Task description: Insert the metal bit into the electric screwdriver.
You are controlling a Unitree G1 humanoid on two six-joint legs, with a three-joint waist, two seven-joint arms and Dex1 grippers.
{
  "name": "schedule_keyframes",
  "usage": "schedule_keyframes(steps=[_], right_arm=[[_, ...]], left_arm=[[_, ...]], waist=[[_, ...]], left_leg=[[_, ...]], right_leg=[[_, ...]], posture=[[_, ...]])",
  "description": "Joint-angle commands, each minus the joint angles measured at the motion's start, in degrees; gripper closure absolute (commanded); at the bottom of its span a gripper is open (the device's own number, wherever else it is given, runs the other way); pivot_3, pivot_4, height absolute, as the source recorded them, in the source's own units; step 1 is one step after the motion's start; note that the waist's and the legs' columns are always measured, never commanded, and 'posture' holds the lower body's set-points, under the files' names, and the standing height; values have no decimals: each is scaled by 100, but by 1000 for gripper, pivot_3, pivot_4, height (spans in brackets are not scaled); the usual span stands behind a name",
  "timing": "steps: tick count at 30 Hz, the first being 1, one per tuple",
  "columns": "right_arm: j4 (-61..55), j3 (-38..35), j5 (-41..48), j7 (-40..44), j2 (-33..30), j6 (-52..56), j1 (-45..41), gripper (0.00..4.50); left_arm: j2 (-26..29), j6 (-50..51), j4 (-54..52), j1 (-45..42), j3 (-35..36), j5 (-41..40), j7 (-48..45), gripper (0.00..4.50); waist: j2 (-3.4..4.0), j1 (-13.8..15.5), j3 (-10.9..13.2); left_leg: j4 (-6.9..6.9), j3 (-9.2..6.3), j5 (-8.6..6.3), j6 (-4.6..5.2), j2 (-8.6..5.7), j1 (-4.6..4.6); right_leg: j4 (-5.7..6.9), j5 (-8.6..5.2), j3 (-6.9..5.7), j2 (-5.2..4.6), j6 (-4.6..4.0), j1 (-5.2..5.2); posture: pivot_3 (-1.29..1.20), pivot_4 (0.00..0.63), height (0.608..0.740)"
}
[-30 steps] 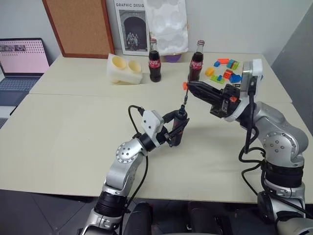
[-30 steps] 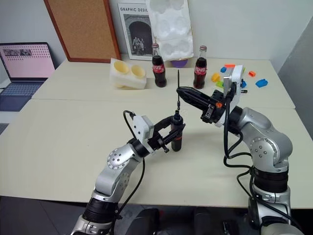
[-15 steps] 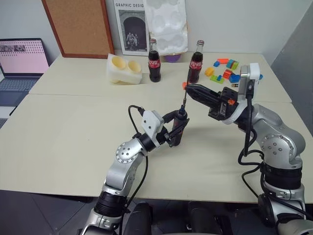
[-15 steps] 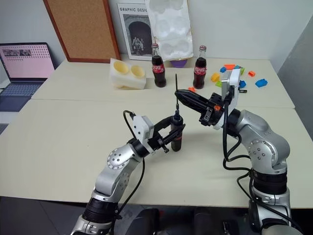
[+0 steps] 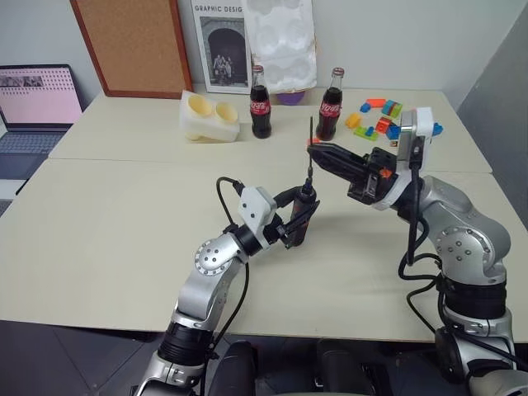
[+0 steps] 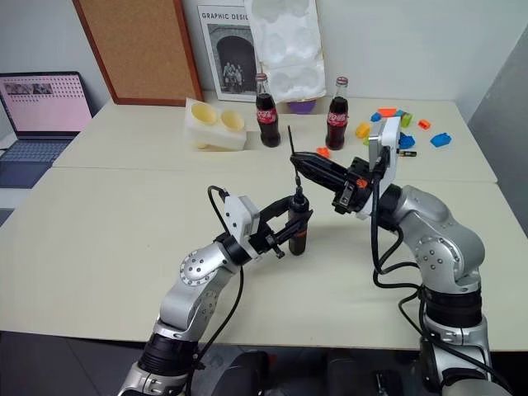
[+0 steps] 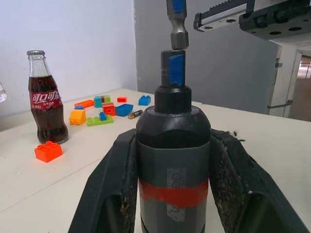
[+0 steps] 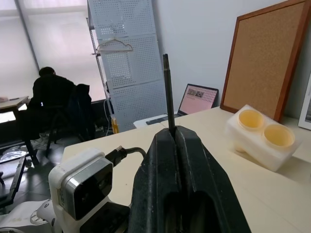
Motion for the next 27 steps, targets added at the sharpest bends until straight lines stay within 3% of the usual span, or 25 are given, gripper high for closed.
schedule_keyframes(steps=[1,10,27], right_arm=[[-34,4,30,4,-42,-63,-39,4500],[-204,-136,327,-8,-181,93,-146,4500],[88,-4,24,-76,-103,-292,-170,4500]], left_arm=[[-16,-150,-108,-30,-52,24,-6,2841],[-24,-127,-79,-31,-18,23,24,2841],[-5,-132,-71,-37,-11,22,57,2842]], waist=[[0,0,0],[0,0,0],[0,-11,0]], left_leg=[[0,0,0,0,0,0],[-2,-1,0,0,0,-1],[-4,0,0,0,0,-2]], right_leg=[[0,0,0,0,0,0],[-4,0,-1,0,0,0],[-7,0,-1,0,0,-1]], posture=[[0,150,740],[0,150,740],[0,150,740]])
